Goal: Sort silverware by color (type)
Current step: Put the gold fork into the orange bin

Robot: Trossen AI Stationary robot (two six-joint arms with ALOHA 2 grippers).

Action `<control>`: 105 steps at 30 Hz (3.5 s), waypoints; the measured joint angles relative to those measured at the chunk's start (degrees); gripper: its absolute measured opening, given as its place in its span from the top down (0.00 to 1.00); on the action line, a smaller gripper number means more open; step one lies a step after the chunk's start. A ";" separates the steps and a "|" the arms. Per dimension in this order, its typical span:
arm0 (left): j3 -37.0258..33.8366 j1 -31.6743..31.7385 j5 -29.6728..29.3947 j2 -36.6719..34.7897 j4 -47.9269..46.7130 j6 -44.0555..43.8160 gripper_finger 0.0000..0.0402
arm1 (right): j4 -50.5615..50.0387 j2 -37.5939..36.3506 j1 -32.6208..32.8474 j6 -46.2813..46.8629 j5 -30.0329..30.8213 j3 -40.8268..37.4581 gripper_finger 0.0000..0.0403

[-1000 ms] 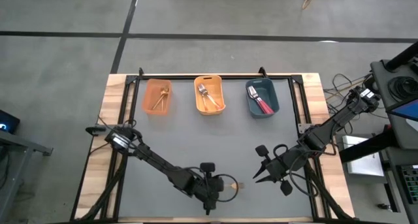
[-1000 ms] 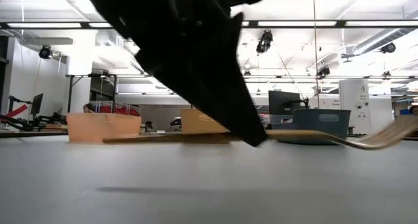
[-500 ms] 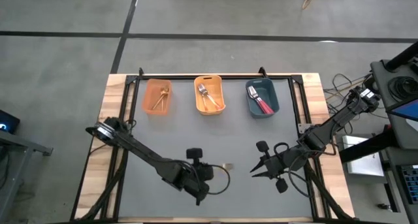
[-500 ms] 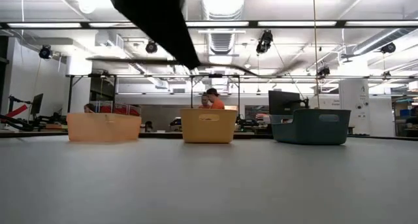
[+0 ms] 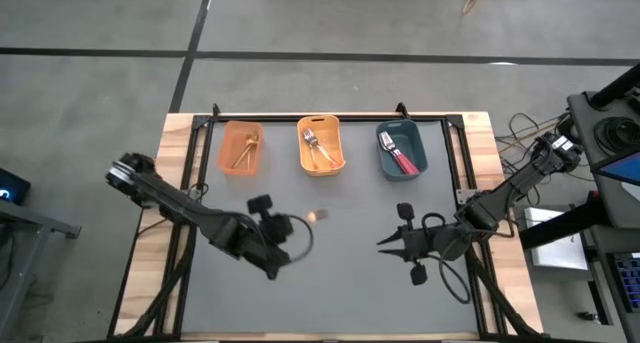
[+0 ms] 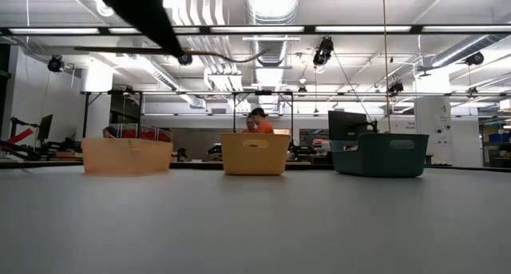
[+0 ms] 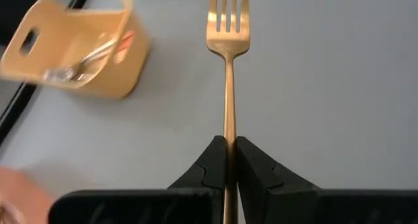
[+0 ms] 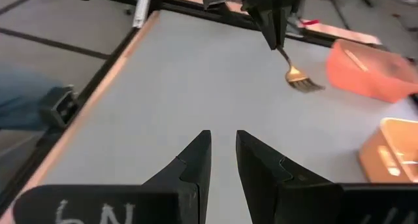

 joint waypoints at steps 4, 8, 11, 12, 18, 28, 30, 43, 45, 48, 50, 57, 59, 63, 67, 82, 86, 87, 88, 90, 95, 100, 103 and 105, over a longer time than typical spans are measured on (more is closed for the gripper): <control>-6.41 1.89 0.02 -7.92 -0.29 -4.98 0.99 | 1.34 0.00 -1.71 -0.12 5.27 -0.02 0.84; -10.45 5.07 0.89 -15.13 -3.06 -8.72 0.99 | 2.42 0.00 -5.84 -2.86 6.79 -0.02 0.84; -11.84 8.54 2.42 -19.49 -6.77 -11.04 0.99 | 3.07 0.01 -9.96 -3.80 6.82 -0.02 0.84; -12.15 9.87 2.99 -20.69 -8.17 -11.72 0.99 | 3.04 0.19 -11.41 -3.77 6.81 -0.02 0.84; -12.50 17.96 5.39 -25.48 -15.71 -12.51 0.99 | 2.45 2.18 -18.38 -5.23 4.35 -0.02 0.84; -12.50 32.93 7.98 -27.30 -23.75 -11.85 0.99 | 2.90 2.57 -24.17 -5.84 2.25 0.60 0.84; -12.50 35.72 8.00 -26.83 -24.43 -10.50 0.99 | 3.02 2.54 -25.01 -6.66 2.25 1.20 0.84; -12.50 52.74 13.07 -26.04 -23.07 2.03 0.99 | 3.47 2.60 -32.84 -11.26 2.23 2.78 0.84; -12.50 55.11 15.16 -25.84 -21.67 4.56 0.99 | 3.41 2.60 -34.04 -11.28 2.23 2.78 0.84; -12.50 58.20 17.47 -25.15 -19.90 7.29 0.99 | 3.43 2.60 -35.34 -11.32 2.19 2.78 0.84; -12.50 60.10 17.85 -24.35 -20.05 7.73 0.99 | 3.41 2.60 -36.01 -11.78 2.13 2.78 0.84; -12.74 64.48 21.57 -20.12 -19.85 9.16 0.99 | 3.61 2.58 -38.19 -12.83 2.09 2.78 0.84; -12.76 65.09 21.60 -18.67 -18.93 10.49 0.99 | 3.80 2.54 -38.97 -13.29 2.04 2.78 0.84; -12.76 65.99 23.52 -16.21 -17.16 12.02 1.00 | 4.21 2.54 -40.79 -14.14 2.05 2.78 0.84; -12.76 67.56 23.92 -14.54 -14.76 10.48 1.00 | 4.25 2.49 -42.76 -14.35 2.05 2.78 0.84; -12.96 73.42 29.67 -13.45 -13.25 9.88 1.00 | 4.65 2.49 -50.07 -16.76 1.74 4.50 0.84; -13.13 74.48 30.08 -13.45 -12.12 9.03 1.00 | 4.64 2.49 -50.68 -18.83 1.56 5.00 0.84; -13.13 74.46 30.14 -13.45 -11.82 8.83 1.00 | 4.64 2.51 -50.79 -19.13 1.57 5.15 0.84; -13.13 74.46 30.33 -13.45 -11.72 8.48 1.00 | 4.64 2.51 -50.95 -19.44 1.56 5.32 0.84; -13.13 74.46 30.58 -13.45 -11.66 7.87 1.00 | 4.65 2.51 -51.11 -20.22 0.87 5.58 0.84; -13.13 74.44 30.58 -13.45 -11.35 5.97 1.00 | 5.43 2.58 -51.06 -22.35 -1.34 5.64 0.84; -13.44 74.44 30.58 -13.45 -8.54 5.06 1.00 | 5.58 2.93 -51.11 -22.78 -1.27 5.64 0.84; -13.55 74.44 30.54 -13.45 -8.33 4.92 1.00 | 5.49 2.93 -51.08 -22.69 -1.27 5.64 0.84; -13.84 74.44 30.25 -13.43 -7.57 4.91 1.00 | 5.47 2.93 -51.08 -22.68 -1.27 5.64 0.84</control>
